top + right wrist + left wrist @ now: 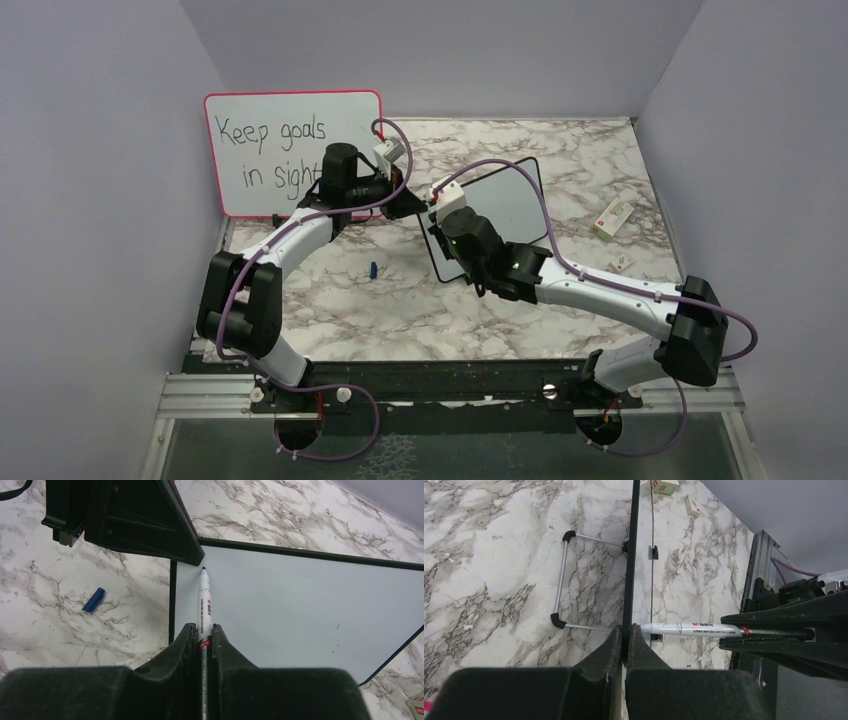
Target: Write a sentence on the whiteboard
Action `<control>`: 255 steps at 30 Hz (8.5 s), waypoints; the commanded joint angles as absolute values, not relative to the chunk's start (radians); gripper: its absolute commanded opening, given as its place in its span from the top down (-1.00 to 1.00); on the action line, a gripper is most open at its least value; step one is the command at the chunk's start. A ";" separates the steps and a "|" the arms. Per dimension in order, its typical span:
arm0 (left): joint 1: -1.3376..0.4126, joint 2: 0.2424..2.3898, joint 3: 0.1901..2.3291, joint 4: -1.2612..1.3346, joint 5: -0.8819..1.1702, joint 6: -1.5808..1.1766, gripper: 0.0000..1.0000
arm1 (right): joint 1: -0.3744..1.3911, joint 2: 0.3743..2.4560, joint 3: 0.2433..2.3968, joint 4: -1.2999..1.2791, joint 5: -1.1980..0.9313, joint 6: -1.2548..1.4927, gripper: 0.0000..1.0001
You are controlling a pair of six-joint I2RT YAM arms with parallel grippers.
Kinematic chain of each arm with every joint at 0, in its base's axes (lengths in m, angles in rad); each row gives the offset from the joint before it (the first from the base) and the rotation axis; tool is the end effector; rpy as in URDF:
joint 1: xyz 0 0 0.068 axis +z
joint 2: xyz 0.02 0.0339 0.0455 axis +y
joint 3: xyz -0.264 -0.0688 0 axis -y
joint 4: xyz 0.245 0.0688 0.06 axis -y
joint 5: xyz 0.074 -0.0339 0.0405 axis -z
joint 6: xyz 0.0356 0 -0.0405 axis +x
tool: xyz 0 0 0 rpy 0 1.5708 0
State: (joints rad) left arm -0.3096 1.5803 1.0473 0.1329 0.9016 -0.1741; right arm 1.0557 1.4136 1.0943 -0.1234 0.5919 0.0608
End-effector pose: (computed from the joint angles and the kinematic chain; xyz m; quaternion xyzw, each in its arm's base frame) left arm 0.3272 -0.1340 0.2673 0.2910 0.7322 -0.4717 0.3958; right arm 0.1767 0.2719 0.3100 -0.2487 0.7848 0.0618 0.5643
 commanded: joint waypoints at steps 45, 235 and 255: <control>-0.305 1.576 1.051 0.092 0.916 -0.118 1.00 | 1.065 1.439 1.144 -0.313 0.593 0.164 0.99; -0.305 1.578 1.053 0.077 0.934 -0.110 1.00 | 1.034 1.313 1.038 -0.185 0.648 0.174 0.99; -0.305 1.577 1.053 0.076 0.937 -0.110 1.00 | 1.019 1.358 1.048 -0.142 0.660 0.175 0.99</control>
State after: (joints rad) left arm -0.3096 1.5803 1.0492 0.1249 0.9180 -0.1596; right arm 1.0252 1.3449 1.0416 -0.1719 0.6350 0.1818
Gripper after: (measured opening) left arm 0.020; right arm 0.156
